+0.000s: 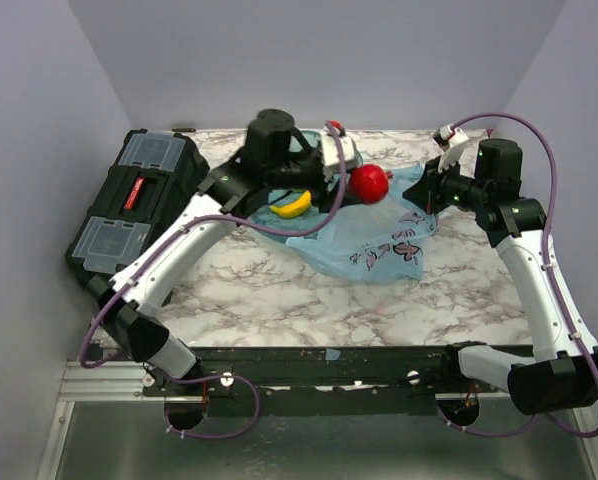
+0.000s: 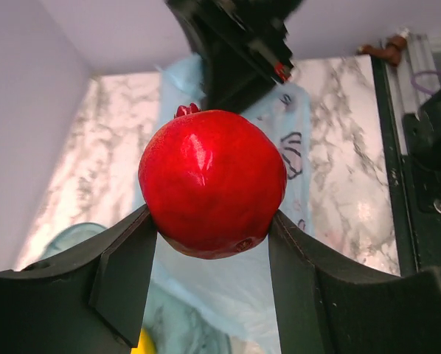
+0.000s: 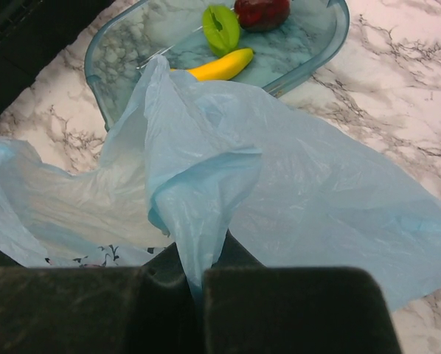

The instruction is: Place the fake fruits into the plastic bag and tie a complex knot

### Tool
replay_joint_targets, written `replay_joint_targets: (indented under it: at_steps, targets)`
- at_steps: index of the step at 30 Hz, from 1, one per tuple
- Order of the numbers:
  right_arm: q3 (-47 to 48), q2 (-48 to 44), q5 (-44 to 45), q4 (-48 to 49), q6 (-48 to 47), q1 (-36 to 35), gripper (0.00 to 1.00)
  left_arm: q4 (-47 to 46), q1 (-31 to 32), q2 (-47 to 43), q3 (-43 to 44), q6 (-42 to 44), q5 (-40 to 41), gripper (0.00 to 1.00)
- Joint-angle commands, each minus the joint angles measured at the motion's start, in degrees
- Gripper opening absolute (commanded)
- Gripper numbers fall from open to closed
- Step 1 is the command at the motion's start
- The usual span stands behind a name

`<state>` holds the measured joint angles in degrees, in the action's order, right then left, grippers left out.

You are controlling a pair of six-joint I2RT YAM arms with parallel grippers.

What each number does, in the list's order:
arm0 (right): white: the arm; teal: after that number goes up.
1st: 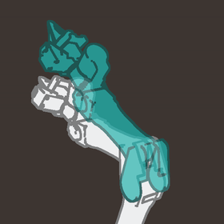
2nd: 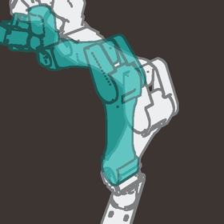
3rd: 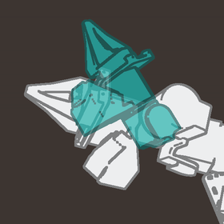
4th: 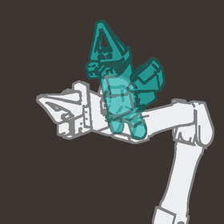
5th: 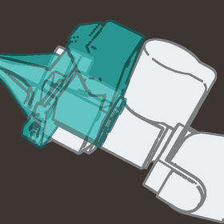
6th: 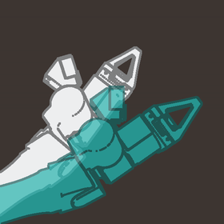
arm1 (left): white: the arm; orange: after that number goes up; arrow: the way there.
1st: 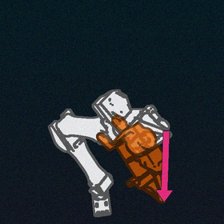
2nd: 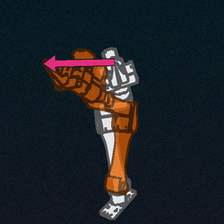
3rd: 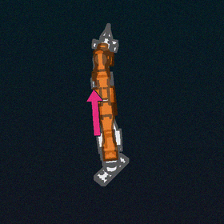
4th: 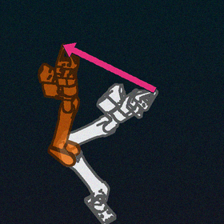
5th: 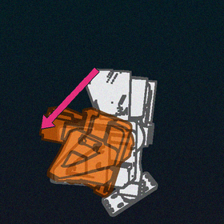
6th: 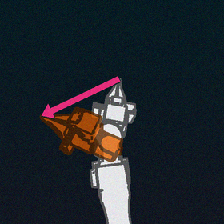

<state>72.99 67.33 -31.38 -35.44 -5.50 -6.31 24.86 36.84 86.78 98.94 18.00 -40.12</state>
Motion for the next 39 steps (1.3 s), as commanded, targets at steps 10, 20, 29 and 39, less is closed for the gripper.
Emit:
replay_joint_targets:
  at_steps: [10,20,29,39]
  targets:
    - [0.24,-2.19,-4.58,1.41,4.85,0.14,0.01,-4.26,12.73,17.92,-12.21,18.13,18.68,0.26]
    - [4.44,-1.60,1.33,-0.07,4.16,0.41,0.01,9.60,10.19,9.21,-25.36,29.24,18.58,0.27]
    - [-7.71,-1.30,-0.35,2.83,-0.82,0.42,0.01,8.69,8.19,15.35,-19.40,20.37,22.35,0.41]
    - [-10.82,-0.14,0.32,4.03,-3.29,0.42,0.01,8.87,7.91,16.23,-15.57,16.25,20.11,0.74]
